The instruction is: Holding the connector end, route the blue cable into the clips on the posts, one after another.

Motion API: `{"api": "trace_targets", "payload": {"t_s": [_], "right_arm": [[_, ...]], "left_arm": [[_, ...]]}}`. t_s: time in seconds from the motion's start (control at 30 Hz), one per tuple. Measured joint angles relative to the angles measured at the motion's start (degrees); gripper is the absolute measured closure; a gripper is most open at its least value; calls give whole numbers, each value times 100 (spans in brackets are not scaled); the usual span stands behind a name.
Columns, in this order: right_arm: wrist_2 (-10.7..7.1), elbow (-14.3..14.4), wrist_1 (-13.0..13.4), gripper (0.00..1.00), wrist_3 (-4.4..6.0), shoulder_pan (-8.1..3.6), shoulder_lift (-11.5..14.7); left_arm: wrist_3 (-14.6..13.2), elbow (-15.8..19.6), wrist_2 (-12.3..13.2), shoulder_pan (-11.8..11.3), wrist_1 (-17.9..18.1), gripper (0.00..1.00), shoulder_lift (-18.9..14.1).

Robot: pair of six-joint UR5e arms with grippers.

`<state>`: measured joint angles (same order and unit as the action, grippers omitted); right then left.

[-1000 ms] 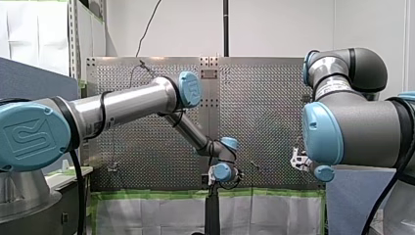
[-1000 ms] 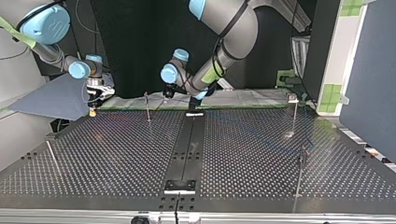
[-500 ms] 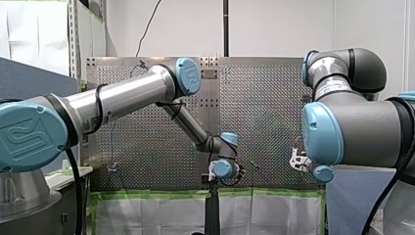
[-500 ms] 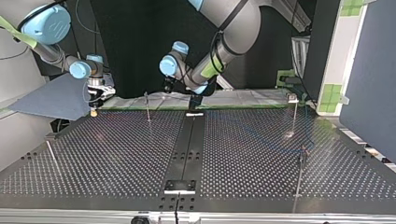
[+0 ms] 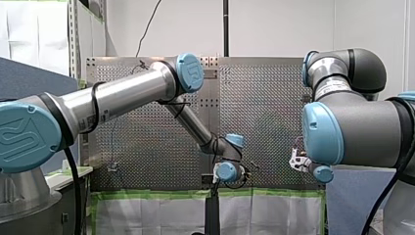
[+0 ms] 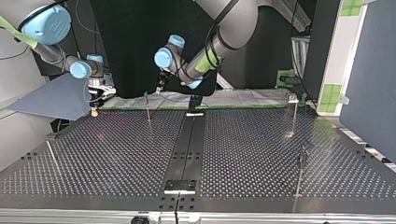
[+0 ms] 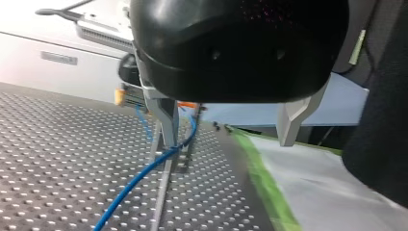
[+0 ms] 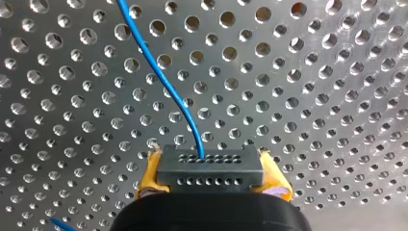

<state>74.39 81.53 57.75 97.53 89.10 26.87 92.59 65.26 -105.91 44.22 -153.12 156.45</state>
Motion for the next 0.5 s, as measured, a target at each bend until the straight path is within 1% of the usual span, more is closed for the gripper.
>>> {"api": "trace_targets", "payload": {"t_s": [0.23,0.5], "right_arm": [[-23,0,6,100,-1,12,-6],[-46,0,5,100,-10,30,-9]], "left_arm": [[36,1,4,17,38,1,-217],[42,2,18,50,-10,1,-253]]}}
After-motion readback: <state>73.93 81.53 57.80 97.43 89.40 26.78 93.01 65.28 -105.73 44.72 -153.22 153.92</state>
